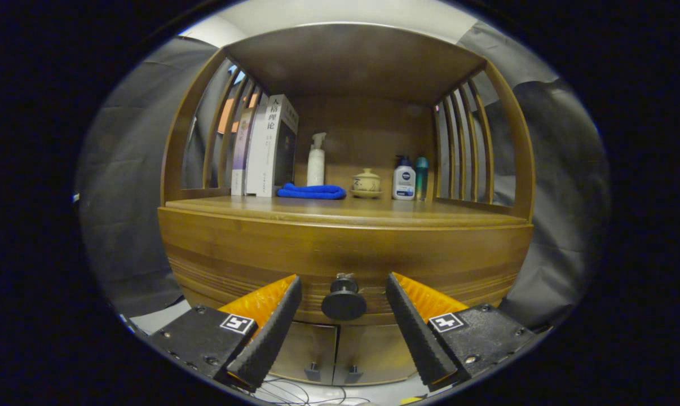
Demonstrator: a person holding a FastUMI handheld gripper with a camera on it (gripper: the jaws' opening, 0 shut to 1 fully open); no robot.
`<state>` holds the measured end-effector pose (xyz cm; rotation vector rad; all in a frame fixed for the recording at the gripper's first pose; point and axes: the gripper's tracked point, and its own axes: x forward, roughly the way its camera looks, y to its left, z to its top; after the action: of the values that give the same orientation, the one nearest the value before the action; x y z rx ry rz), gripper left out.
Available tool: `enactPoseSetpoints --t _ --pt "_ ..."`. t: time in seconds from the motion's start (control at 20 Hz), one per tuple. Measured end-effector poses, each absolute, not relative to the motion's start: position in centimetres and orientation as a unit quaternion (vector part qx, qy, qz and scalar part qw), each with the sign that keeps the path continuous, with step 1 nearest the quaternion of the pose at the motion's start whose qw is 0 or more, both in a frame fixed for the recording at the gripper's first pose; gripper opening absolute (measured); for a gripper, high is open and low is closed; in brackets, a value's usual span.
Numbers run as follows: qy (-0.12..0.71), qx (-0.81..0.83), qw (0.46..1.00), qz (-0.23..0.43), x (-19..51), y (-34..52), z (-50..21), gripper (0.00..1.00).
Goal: Pull open the drawer, take out the items inside it, and place them on the countertop above the cabinet.
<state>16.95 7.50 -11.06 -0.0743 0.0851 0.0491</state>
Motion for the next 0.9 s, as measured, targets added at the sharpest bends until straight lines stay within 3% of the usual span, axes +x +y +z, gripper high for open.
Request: enactPoseSetpoints --t 0.05,0.55,0.9 --pt "0.044 -0.041 0.998 0.02 16.8 7.2 -11.2 0.96" --pt "0.059 -0.01 0.998 -0.005 18.5 7.0 -11.7 0.47" --pt "0.069 -0.022 0.997 -0.002 18.5 7.1 -11.6 0.35"
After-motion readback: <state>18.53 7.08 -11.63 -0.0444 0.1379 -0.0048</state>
